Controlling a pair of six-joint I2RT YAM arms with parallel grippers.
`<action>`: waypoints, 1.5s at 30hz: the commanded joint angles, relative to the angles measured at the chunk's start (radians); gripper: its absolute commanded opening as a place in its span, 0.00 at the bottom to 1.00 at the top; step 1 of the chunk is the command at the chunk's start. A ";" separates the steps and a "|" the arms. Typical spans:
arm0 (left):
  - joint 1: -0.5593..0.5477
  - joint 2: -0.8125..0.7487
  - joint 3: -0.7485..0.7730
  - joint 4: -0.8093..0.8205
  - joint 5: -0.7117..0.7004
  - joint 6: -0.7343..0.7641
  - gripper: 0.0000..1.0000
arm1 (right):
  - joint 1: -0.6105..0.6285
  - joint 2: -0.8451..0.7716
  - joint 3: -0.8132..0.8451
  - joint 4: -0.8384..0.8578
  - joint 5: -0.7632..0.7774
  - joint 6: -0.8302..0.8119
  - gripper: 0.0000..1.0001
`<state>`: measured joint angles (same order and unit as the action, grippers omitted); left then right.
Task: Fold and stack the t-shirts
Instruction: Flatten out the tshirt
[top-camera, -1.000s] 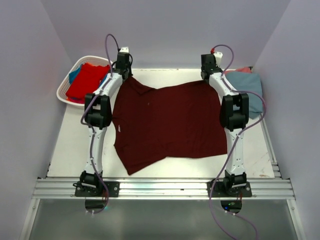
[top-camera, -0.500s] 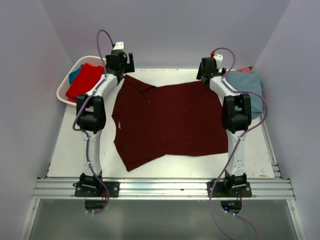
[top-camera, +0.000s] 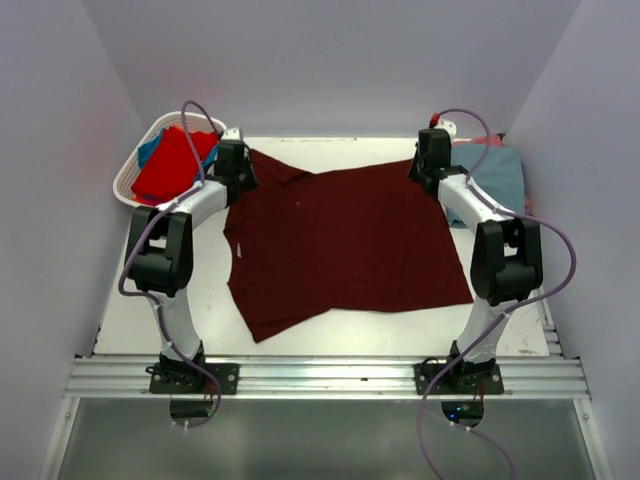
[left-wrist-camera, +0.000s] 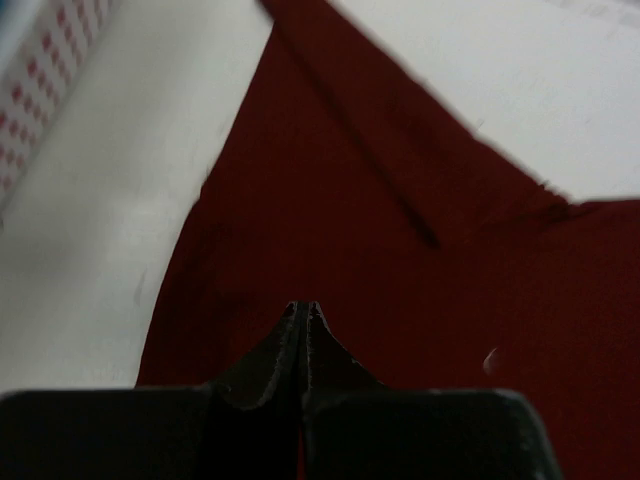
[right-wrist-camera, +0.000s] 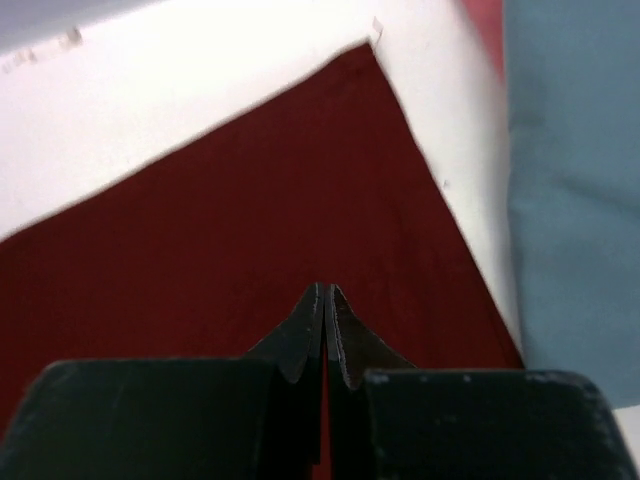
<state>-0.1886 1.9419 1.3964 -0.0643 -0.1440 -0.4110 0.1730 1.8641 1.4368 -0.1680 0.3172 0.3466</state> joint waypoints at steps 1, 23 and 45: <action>-0.002 -0.047 -0.126 0.034 -0.003 -0.117 0.00 | 0.002 -0.014 -0.079 -0.027 -0.072 0.034 0.00; 0.047 0.233 0.071 -0.029 -0.051 -0.086 0.00 | 0.003 0.092 -0.096 -0.068 -0.159 0.048 0.00; -0.113 -0.448 -0.201 -0.368 -0.109 -0.106 0.70 | 0.049 -0.288 -0.295 -0.117 -0.221 0.065 0.00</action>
<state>-0.2558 1.5421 1.3083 -0.2478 -0.1860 -0.4900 0.1997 1.6634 1.1709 -0.2413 0.1184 0.3931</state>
